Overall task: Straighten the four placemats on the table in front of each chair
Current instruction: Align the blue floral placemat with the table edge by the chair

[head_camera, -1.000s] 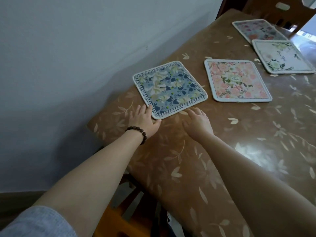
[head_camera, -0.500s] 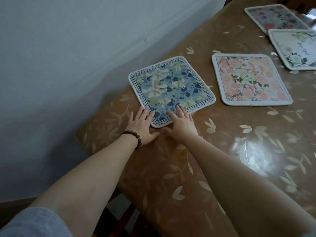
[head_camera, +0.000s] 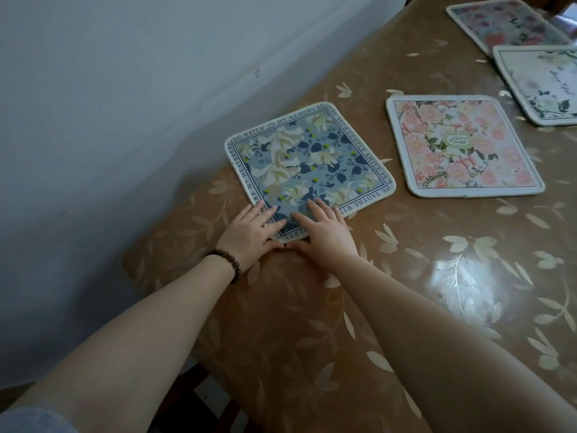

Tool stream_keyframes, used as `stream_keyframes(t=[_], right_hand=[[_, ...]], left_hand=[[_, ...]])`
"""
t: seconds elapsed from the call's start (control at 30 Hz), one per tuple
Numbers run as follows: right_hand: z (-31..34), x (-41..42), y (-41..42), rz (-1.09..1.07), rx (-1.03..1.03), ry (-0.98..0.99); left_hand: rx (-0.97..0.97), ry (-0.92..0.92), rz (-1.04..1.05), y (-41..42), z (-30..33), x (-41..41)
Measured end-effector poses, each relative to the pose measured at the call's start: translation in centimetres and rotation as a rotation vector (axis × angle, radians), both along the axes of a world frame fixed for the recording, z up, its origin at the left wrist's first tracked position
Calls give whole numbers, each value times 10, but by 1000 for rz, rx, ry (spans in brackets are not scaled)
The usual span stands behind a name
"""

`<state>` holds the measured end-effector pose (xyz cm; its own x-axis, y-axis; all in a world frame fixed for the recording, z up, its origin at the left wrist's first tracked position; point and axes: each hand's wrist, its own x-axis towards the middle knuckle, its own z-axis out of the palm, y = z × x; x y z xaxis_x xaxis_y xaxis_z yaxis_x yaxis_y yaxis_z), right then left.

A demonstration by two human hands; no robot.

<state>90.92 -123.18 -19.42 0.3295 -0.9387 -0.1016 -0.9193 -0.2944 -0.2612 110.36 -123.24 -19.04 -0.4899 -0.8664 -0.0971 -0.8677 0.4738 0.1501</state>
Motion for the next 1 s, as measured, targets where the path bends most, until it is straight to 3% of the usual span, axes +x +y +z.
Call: stream_keyframes(t=[0.13, 0.3, 0.77, 1.0], right_hand=[[0, -1, 5, 68, -65, -52], [6, 8, 14, 119, -250, -76], [27, -5, 105, 73, -161, -162], [38, -21, 179, 68, -135, -152]], left_hand=[[-37, 121, 0, 6, 0, -5], [-23, 135, 70, 9, -1, -13], [51, 220, 134, 103, 13, -38], [142, 114, 44, 168, 9, -51]])
